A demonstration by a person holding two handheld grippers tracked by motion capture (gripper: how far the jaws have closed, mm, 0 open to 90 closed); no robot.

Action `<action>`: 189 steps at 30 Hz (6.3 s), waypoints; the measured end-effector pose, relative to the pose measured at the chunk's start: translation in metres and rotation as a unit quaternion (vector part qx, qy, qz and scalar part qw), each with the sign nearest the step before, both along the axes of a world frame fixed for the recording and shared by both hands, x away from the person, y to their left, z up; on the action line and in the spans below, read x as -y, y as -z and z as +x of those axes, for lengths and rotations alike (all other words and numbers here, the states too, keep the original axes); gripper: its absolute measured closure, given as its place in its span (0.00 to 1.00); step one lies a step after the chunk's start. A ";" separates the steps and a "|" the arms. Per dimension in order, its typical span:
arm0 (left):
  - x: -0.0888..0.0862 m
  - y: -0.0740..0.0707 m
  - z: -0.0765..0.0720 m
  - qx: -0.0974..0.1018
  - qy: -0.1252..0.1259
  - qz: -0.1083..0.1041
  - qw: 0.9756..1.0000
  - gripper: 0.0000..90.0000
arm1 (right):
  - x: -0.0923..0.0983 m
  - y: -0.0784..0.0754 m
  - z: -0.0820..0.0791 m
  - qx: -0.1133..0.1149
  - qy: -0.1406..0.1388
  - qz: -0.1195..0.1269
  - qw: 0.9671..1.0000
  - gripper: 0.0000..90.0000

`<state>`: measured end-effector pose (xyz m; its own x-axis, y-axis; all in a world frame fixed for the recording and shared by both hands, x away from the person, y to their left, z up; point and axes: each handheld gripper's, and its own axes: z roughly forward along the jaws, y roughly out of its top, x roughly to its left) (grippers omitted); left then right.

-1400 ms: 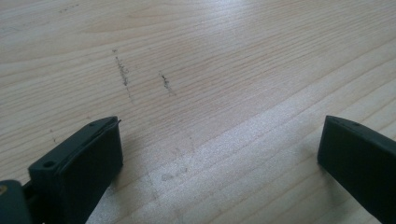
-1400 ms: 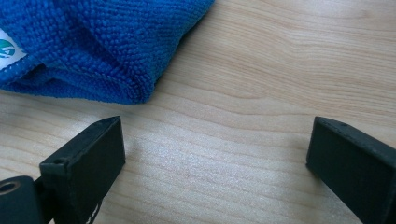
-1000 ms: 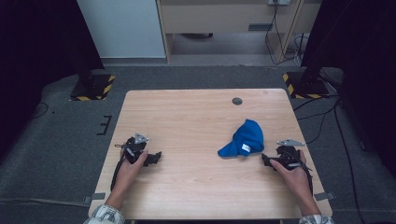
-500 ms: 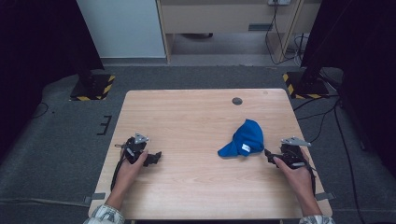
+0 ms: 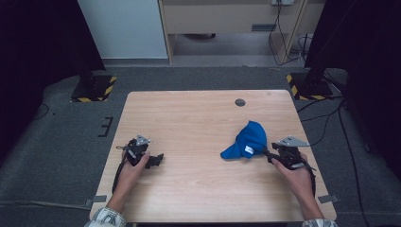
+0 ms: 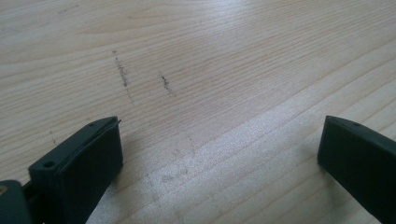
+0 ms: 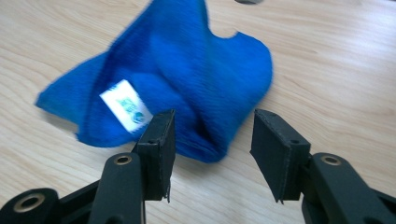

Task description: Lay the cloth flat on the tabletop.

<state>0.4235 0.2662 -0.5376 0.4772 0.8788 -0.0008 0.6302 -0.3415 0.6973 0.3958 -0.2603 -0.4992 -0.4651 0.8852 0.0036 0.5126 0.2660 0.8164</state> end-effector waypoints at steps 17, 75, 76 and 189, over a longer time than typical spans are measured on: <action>0.000 0.000 0.000 0.000 0.000 0.000 1.000 0.00 | -0.026 0.009 0.020 -0.012 -0.017 -0.025 0.999 0.57; 0.000 0.000 0.001 0.000 0.001 0.000 1.000 0.00 | -0.181 -0.006 0.011 -0.046 -0.153 0.017 0.987 0.84; 0.000 0.000 0.001 0.000 0.001 0.000 1.000 0.00 | -0.183 -0.006 0.010 -0.048 -0.155 0.016 0.987 0.84; 0.103 -0.029 -0.053 0.041 0.081 -0.072 0.993 0.34 | -0.206 -0.015 0.004 -0.061 -0.215 0.021 0.975 0.98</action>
